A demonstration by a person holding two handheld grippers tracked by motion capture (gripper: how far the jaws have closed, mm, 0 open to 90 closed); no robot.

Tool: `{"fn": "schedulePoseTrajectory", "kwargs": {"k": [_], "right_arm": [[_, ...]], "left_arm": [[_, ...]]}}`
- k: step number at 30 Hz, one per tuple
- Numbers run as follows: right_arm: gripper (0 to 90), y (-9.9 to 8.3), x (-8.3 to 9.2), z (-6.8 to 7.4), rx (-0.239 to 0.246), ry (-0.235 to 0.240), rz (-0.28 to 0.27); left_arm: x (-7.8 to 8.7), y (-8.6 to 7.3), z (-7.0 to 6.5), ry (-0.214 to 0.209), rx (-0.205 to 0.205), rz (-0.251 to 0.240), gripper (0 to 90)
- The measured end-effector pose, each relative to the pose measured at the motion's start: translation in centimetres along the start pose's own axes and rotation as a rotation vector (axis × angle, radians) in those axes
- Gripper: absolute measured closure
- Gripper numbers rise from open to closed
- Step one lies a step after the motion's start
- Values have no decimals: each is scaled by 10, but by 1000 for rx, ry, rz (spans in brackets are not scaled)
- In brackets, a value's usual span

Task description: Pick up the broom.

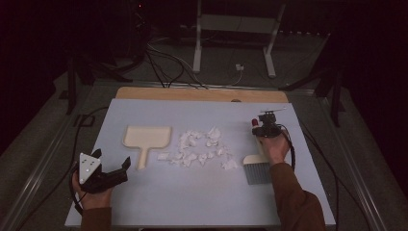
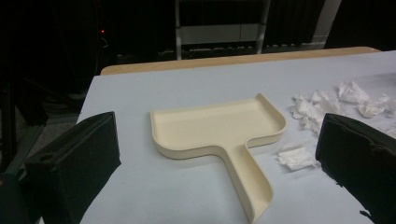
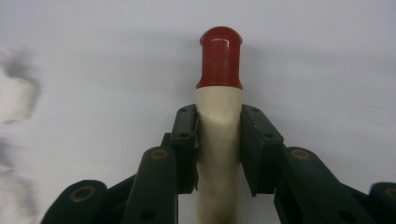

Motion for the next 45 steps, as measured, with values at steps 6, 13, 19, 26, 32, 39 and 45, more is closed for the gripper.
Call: {"fn": "schedulePoseTrajectory", "kwargs": {"k": [6, 13, 19, 26, 32, 39, 45], "right_arm": [[693, -1, 23, -3, -12, 49, -113], [693, -6, 55, -1, -15, 66, -250], [693, -12, 78, 9, 17, 110, -325], [693, -18, 103, 29, 45, 179, -416], [693, -22, 111, 45, 70, 218, -460], [694, -18, 118, 65, 111, 235, -478], [694, -15, 121, 78, 125, 251, -499]], "left_arm": [[-3, -1, -8, -14, -16, 15, 5], [-8, 5, -21, -62, 21, 25, 5], [-10, 12, -37, -108, 37, 51, 5], [-15, 23, -70, -211, 26, 70, 11], [-24, 29, -103, -302, -12, 106, 11], [-36, 30, -132, -390, -23, 142, 25], [-48, 28, -150, -431, -23, 172, 44]]}}
Point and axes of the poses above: each handheld gripper's, and its own axes: x roughly backward along the jaws, y roughly out of its top, z roughly to its left, the point moved 4 cm from there along -x, roughly forward along the jaws, and after that the axes turned 7 degrees about x, right-handed, at the moved point
